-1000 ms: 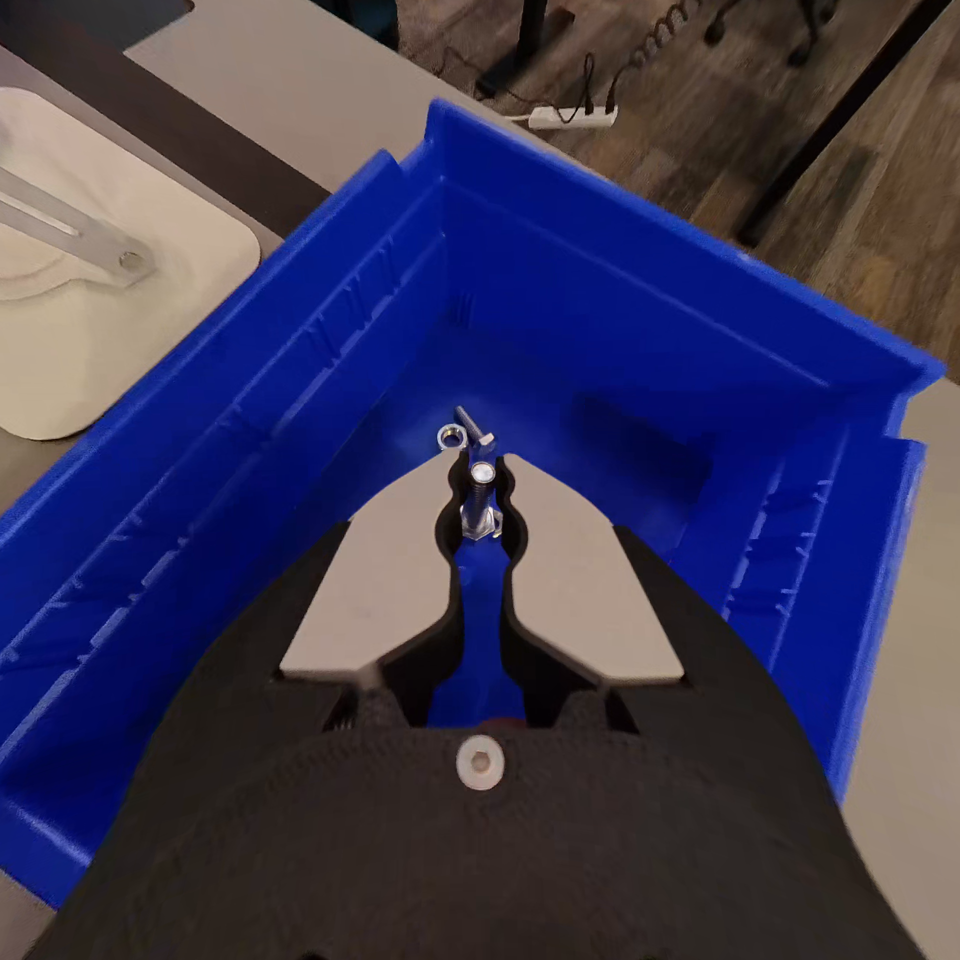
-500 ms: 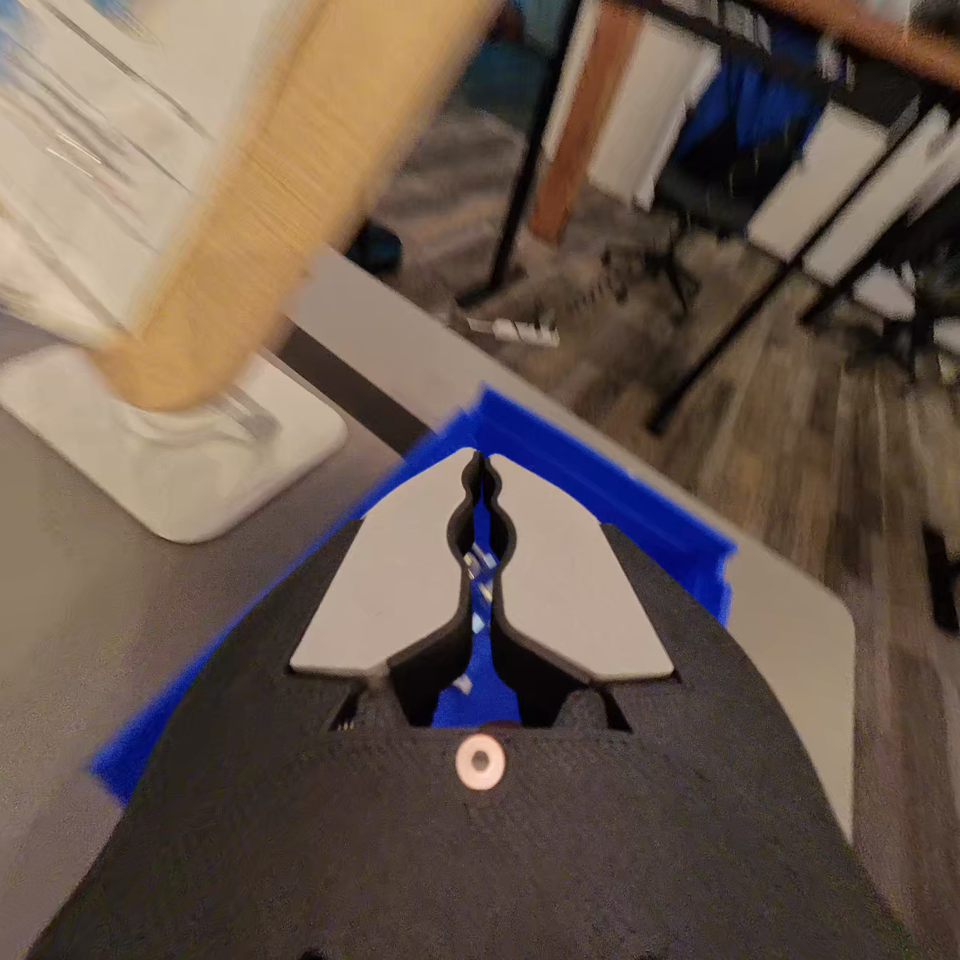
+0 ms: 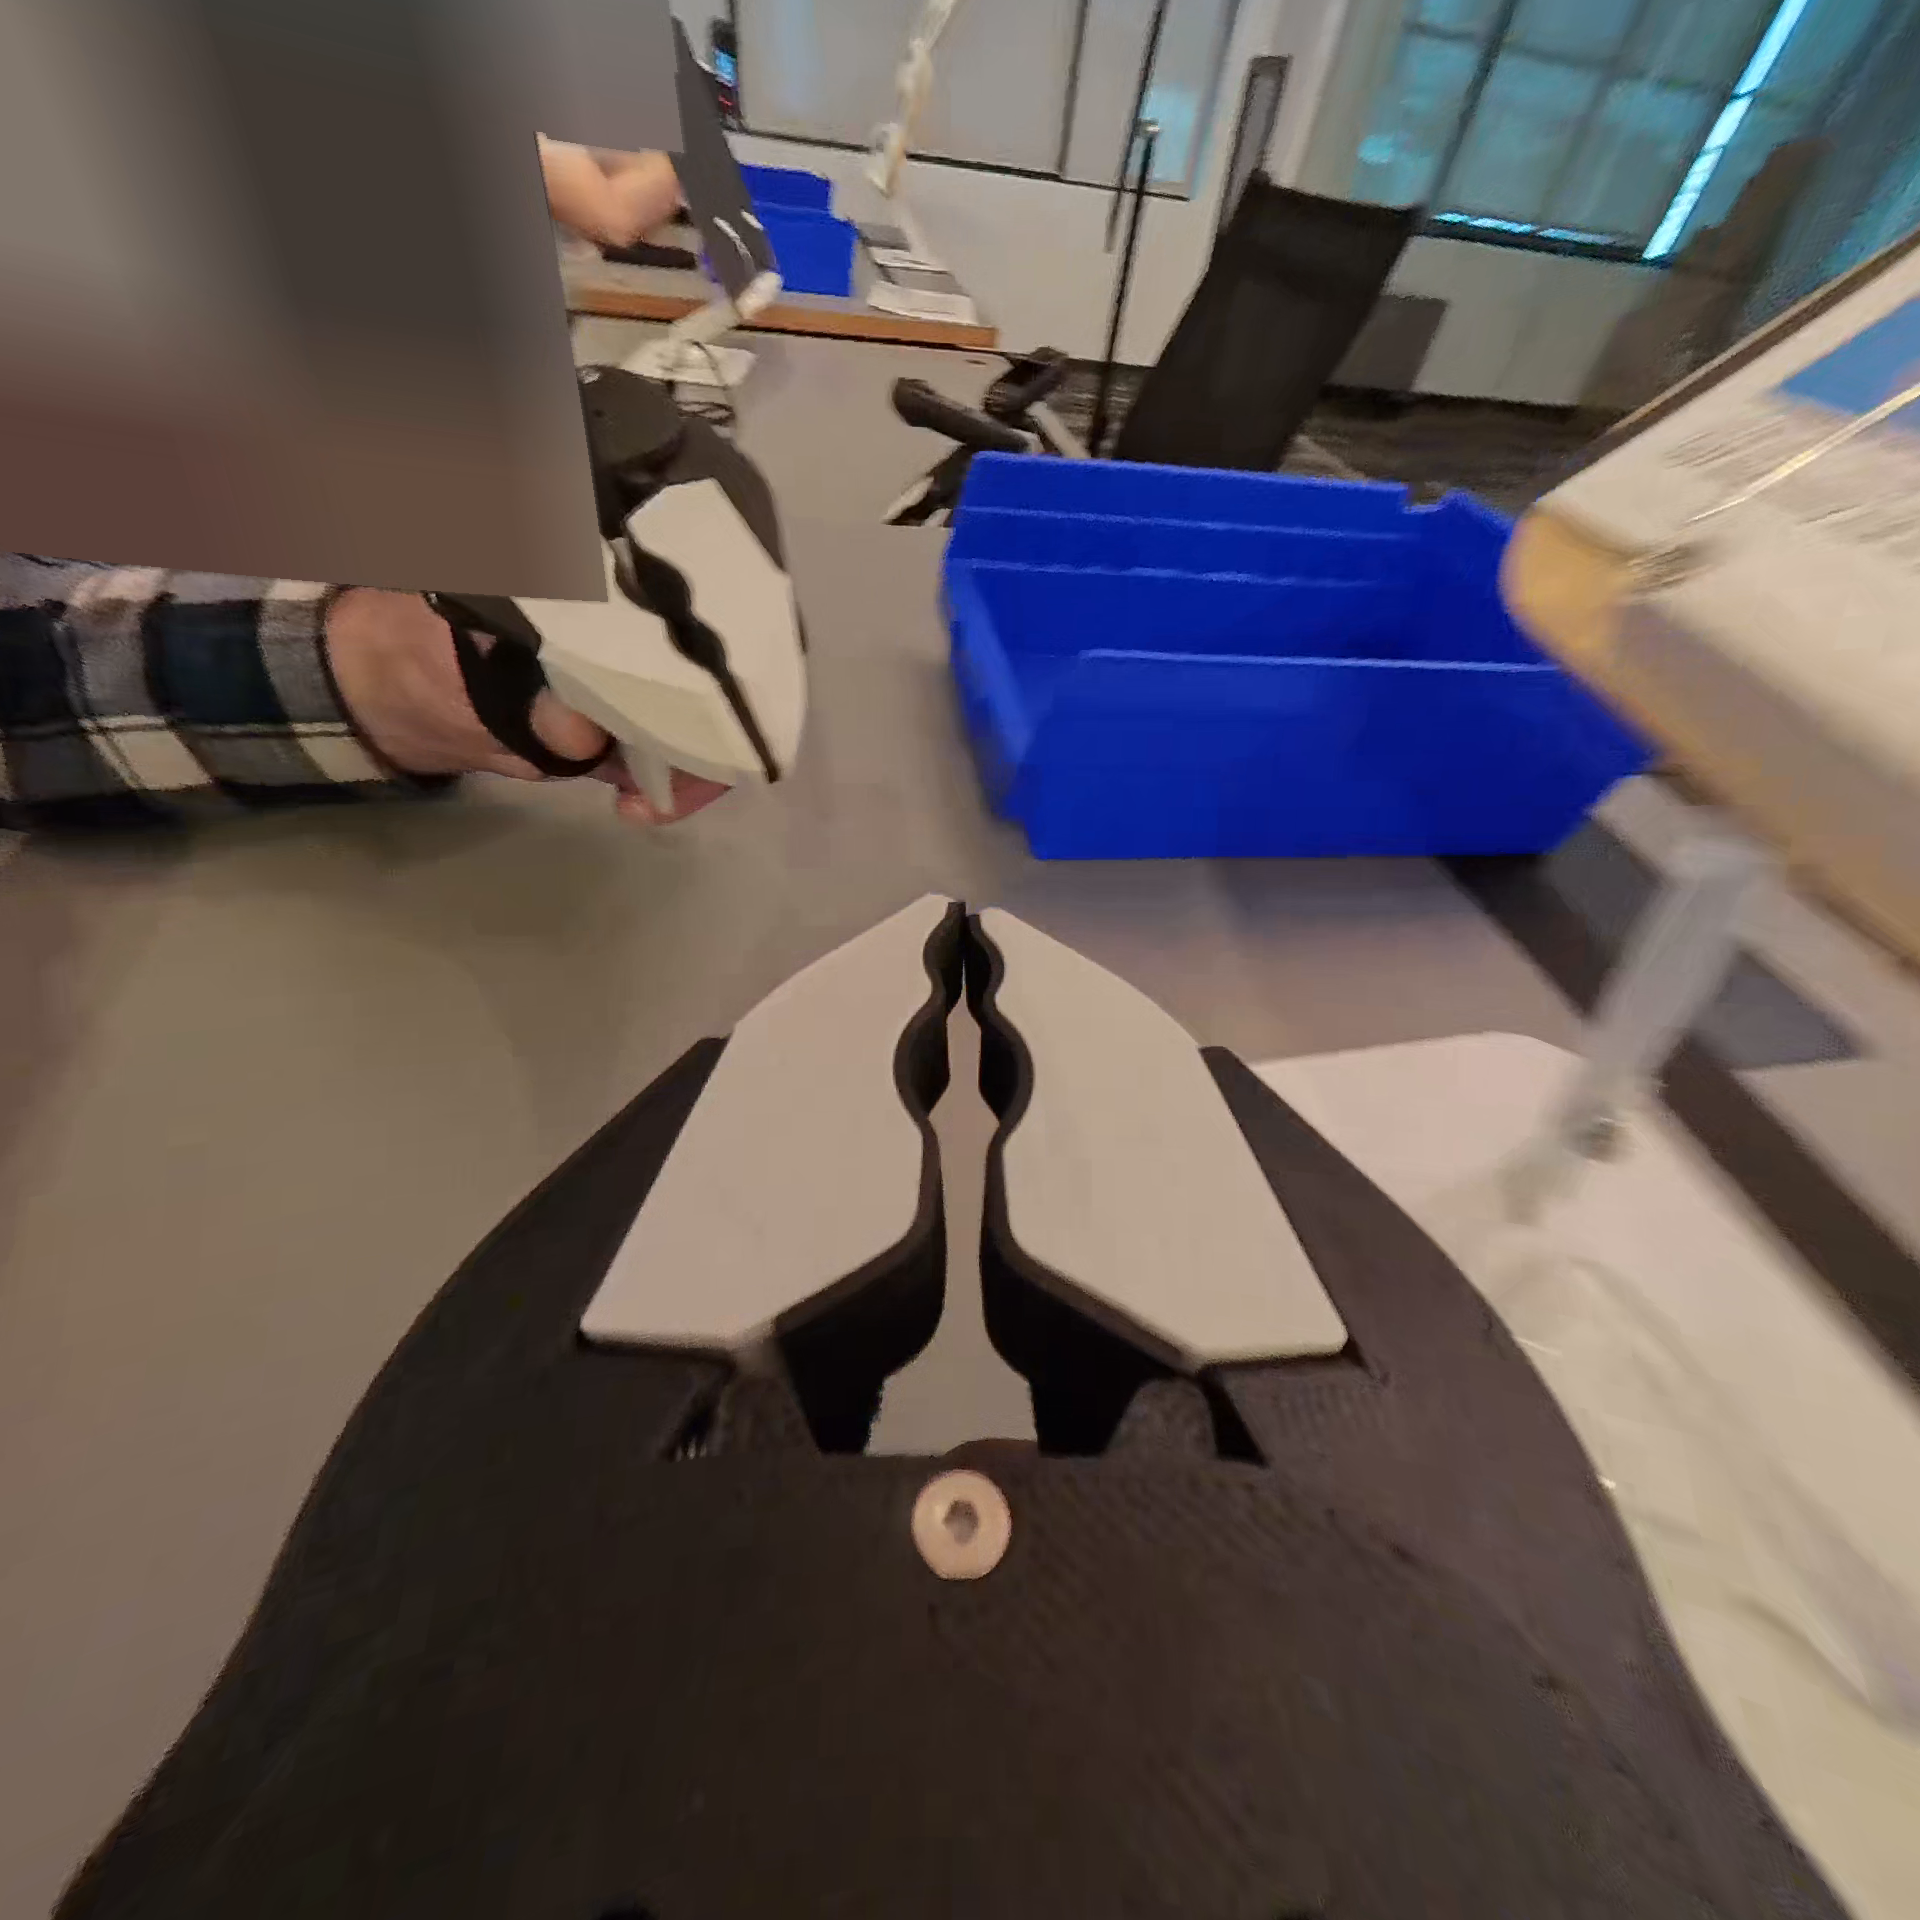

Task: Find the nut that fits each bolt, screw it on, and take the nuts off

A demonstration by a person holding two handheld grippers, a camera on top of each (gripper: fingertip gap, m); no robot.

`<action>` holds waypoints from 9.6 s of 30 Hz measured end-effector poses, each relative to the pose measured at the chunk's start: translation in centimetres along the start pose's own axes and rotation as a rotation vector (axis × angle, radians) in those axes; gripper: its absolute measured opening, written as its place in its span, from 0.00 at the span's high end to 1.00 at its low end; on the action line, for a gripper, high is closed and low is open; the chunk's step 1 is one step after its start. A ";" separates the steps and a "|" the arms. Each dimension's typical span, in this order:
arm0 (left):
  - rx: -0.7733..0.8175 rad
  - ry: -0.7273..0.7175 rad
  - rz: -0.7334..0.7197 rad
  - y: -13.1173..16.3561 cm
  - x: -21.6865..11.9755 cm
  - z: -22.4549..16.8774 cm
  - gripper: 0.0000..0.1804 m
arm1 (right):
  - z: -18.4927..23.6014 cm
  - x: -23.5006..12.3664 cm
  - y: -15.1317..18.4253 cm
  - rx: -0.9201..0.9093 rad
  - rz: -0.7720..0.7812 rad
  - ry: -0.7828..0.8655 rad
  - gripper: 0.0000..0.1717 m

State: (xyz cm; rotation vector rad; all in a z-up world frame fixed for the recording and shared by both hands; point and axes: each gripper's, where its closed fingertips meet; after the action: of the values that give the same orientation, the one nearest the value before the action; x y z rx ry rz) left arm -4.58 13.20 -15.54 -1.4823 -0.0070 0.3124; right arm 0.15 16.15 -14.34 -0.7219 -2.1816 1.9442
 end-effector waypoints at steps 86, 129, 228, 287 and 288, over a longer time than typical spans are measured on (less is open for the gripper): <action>-0.174 0.043 -0.117 -1.2 -0.4 2.2 0.98 | 4.3 7.1 0.3 0.152 -0.141 -0.258 0.86; -0.235 -0.130 0.241 2.8 0.4 2.8 0.90 | 2.3 8.0 3.4 -0.594 0.058 0.131 0.94; 0.459 -0.466 0.586 4.8 0.1 5.9 0.95 | 2.2 7.1 1.6 0.468 -0.013 -0.353 0.94; -0.357 0.100 -0.293 -1.6 1.3 1.6 0.95 | -0.2 4.9 -2.0 0.473 -0.350 -0.349 0.64; -0.355 0.099 -0.292 -1.6 1.2 1.6 0.95 | -0.2 4.9 -2.2 0.475 -0.356 -0.355 0.63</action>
State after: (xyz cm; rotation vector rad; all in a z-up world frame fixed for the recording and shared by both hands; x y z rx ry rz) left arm -3.40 14.92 -14.03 -1.8203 -0.2070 -0.0021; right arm -4.58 18.34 -13.25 0.0841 -1.7209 2.3740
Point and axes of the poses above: each gripper's, where its closed fingertips meet, x out along the fingers, y out of its underside, z = x × y across the jaws, and after that the axes turned 9 degrees about y, right-handed
